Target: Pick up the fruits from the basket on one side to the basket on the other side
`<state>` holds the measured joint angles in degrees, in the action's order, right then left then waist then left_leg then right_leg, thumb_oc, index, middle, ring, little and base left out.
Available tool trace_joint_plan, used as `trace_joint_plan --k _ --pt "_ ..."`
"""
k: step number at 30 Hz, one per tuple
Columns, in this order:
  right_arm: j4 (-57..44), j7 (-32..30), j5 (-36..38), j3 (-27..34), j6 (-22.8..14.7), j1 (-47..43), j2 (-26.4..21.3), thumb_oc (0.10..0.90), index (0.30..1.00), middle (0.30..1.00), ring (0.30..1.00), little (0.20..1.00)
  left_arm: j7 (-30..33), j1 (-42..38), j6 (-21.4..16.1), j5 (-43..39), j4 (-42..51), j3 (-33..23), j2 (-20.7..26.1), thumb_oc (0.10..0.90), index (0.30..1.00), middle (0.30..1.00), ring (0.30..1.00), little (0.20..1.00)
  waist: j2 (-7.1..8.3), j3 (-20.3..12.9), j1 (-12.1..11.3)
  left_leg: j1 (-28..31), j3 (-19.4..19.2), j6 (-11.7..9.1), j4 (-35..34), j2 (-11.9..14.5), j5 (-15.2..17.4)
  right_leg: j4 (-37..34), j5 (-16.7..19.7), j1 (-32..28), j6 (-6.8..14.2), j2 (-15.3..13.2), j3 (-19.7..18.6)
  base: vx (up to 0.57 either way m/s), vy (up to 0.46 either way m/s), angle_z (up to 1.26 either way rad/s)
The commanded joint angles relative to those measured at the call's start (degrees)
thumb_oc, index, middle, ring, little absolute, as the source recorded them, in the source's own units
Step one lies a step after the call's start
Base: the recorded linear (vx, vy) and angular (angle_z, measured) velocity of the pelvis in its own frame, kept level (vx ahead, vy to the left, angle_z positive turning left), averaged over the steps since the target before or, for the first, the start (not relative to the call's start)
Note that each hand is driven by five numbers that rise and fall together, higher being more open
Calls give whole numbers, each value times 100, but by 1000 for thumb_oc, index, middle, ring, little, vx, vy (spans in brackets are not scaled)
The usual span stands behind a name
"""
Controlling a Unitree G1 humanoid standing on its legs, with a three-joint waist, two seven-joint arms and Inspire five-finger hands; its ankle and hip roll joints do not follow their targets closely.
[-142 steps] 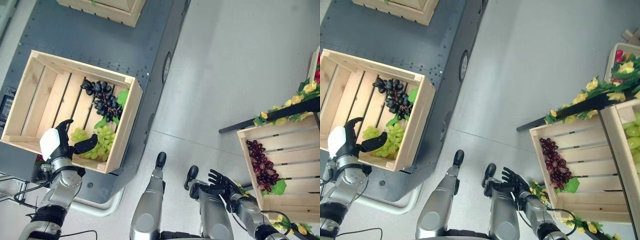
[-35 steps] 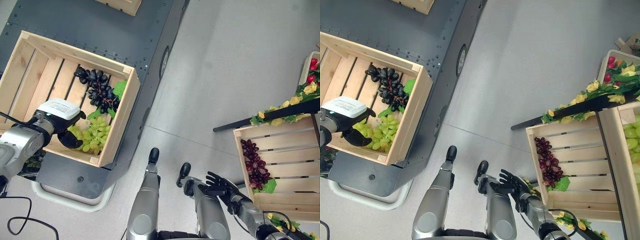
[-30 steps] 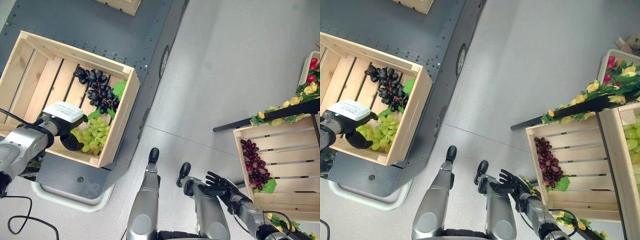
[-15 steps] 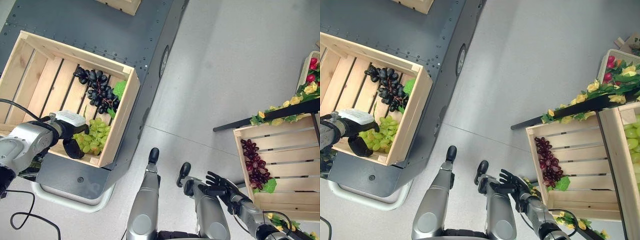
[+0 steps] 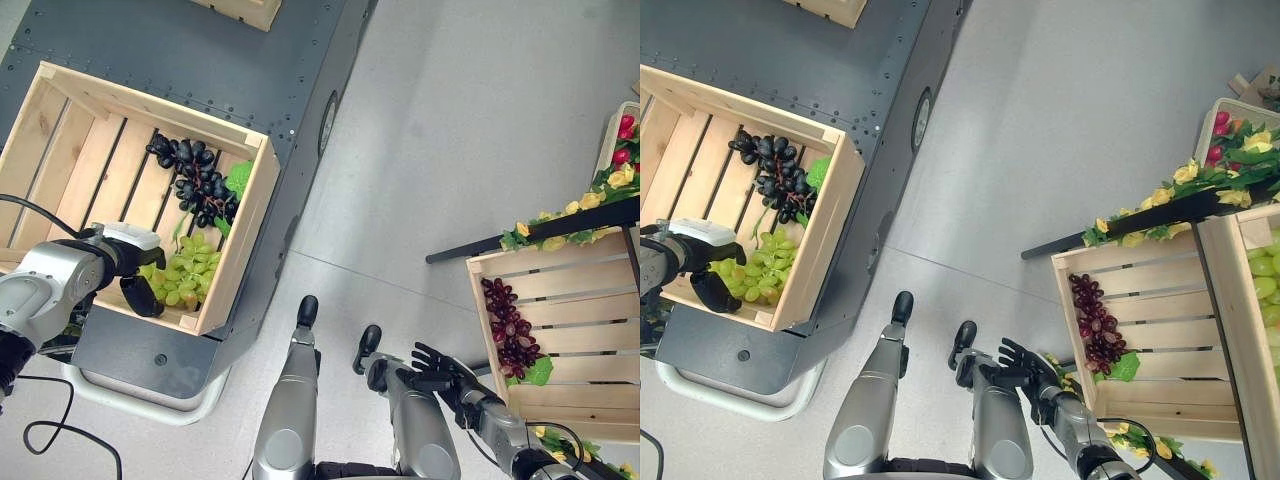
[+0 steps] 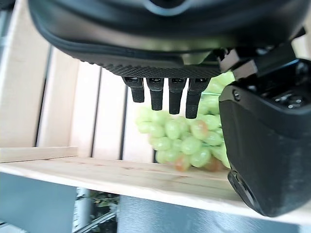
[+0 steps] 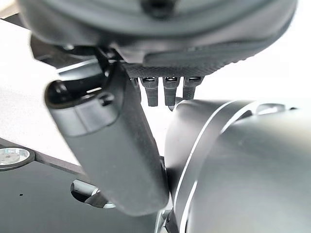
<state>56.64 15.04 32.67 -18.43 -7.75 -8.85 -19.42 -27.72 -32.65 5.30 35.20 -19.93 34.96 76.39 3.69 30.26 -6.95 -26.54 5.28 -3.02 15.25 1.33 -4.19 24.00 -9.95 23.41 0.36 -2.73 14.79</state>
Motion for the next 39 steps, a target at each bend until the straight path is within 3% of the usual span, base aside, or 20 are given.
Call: trace_joint_plan --k 1,8,13,20,28,31,39 --pt "194 223 222 -65 -63 436 -158 800 900 900 900 900 299 -265 633 622 -424 -393 176 800 900 900 900 900 4 -47 79 -218 -647 176 338 -360 418 -689 316 -588 37 298 175 0 0 0" --pt "263 170 266 -119 -17 358 -1 800 900 900 900 900 1421 -46 845 1024 -1354 -461 -627 800 900 900 900 900 131 -47 98 -148 -599 197 294 -340 402 -770 337 -673 3 369 104 0 0 0" --pt "226 29 267 -195 26 249 46 800 900 900 900 900 1900 213 872 1163 -1971 -495 -1184 800 900 900 900 900 145 -47 123 -163 -584 213 274 -349 393 -755 333 -626 -13 389 51 -9 16 -2" --pt "108 -79 183 -216 99 222 26 800 900 900 900 900 2242 460 831 1121 -2243 -468 -1610 800 900 900 900 900 127 -47 178 -164 -587 220 269 -353 391 -713 314 -585 -13 373 -11 -11 36 -4" --pt "40 -135 150 -229 123 198 -55 800 900 900 900 900 2208 452 675 989 -2159 -377 -1633 800 900 900 900 900 74 -47 207 -191 -601 211 246 -356 371 -698 294 -532 -32 357 -29 -3 7 -2" --pt "-9 -173 127 -222 115 205 -71 800 900 900 900 900 2275 498 904 777 -2070 -399 -1677 800 900 900 900 900 56 -47 212 -234 -611 218 261 -360 364 -665 288 -486 -36 347 -31 -4 6 -1" --pt "12 -201 196 -231 58 204 -25 800 900 900 900 900 3455 623 865 645 -2533 -721 -1961 800 900 900 900 900 118 -47 189 -234 -612 228 253 -359 371 -704 313 -485 -43 360 -32 0 0 0"
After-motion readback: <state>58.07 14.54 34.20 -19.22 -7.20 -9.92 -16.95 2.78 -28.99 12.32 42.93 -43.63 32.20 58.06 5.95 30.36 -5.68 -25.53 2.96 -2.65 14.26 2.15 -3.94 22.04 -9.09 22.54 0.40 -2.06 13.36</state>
